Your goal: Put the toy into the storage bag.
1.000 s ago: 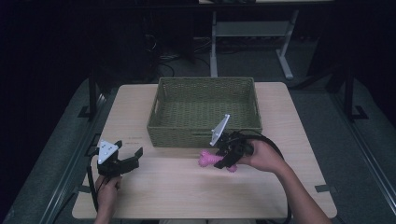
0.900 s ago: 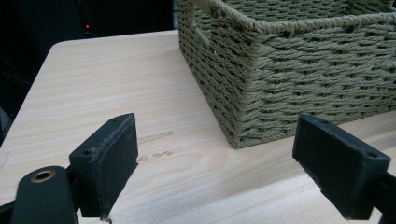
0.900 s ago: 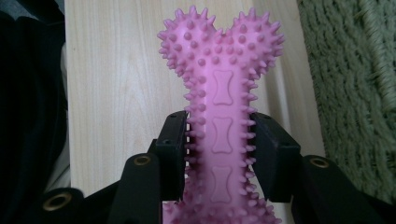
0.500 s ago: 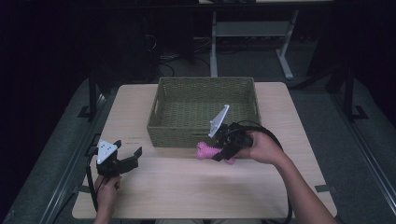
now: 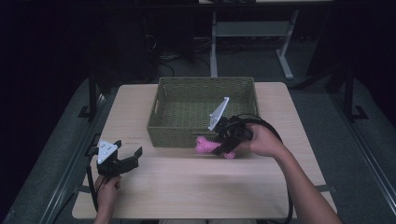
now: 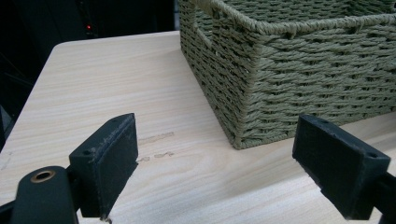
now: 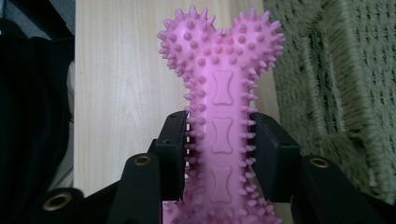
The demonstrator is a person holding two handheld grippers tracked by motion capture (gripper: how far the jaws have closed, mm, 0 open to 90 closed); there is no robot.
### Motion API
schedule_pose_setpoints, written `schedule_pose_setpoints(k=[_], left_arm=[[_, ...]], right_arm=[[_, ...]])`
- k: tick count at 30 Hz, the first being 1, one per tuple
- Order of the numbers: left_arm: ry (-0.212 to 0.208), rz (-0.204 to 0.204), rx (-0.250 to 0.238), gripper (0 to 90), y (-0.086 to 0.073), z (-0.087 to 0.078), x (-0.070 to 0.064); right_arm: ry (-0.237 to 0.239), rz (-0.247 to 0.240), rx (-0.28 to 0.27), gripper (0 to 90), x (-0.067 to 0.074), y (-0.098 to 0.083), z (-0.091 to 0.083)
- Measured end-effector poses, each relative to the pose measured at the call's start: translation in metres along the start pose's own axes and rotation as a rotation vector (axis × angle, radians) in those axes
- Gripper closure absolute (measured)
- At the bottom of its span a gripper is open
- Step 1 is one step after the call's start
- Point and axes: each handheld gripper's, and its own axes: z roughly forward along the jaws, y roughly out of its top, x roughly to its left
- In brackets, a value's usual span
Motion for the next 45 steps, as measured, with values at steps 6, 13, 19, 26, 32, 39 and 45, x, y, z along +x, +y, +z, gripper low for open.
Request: schedule_pose_setpoints(k=[6,13,19,26,32,39,45], left_arm=[[0.000,0.000,0.002,13.7,0.000,0.000,0.001],[0.006,0.005,0.003,13.6,0.000,0.000,0.001],[0.009,0.006,0.006,13.7,0.000,0.000,0.002],[0.013,0.003,0.007,13.7,0.000,0.001,0.002],[0.009,0.006,0.006,13.6,0.000,0.002,0.001],[0.008,0.010,0.006,13.7,0.000,0.002,0.001],[0.009,0.003,0.006,13.7,0.000,0.002,0.002]], right_arm=[[-0.001,0.009,-0.002,57.9,-0.008,0.003,-0.006],[-0.005,0.013,-0.011,57.9,-0.015,0.006,-0.017],[-0.010,0.011,-0.026,57.9,-0.024,0.010,-0.030],[-0.007,0.023,-0.044,57.9,-0.035,0.010,-0.041],[-0.018,0.040,-0.038,57.9,-0.044,0.008,-0.045],[-0.018,0.060,-0.047,57.9,-0.054,0.008,-0.050],[-0.020,0.063,-0.045,57.8,-0.061,0.008,-0.054]])
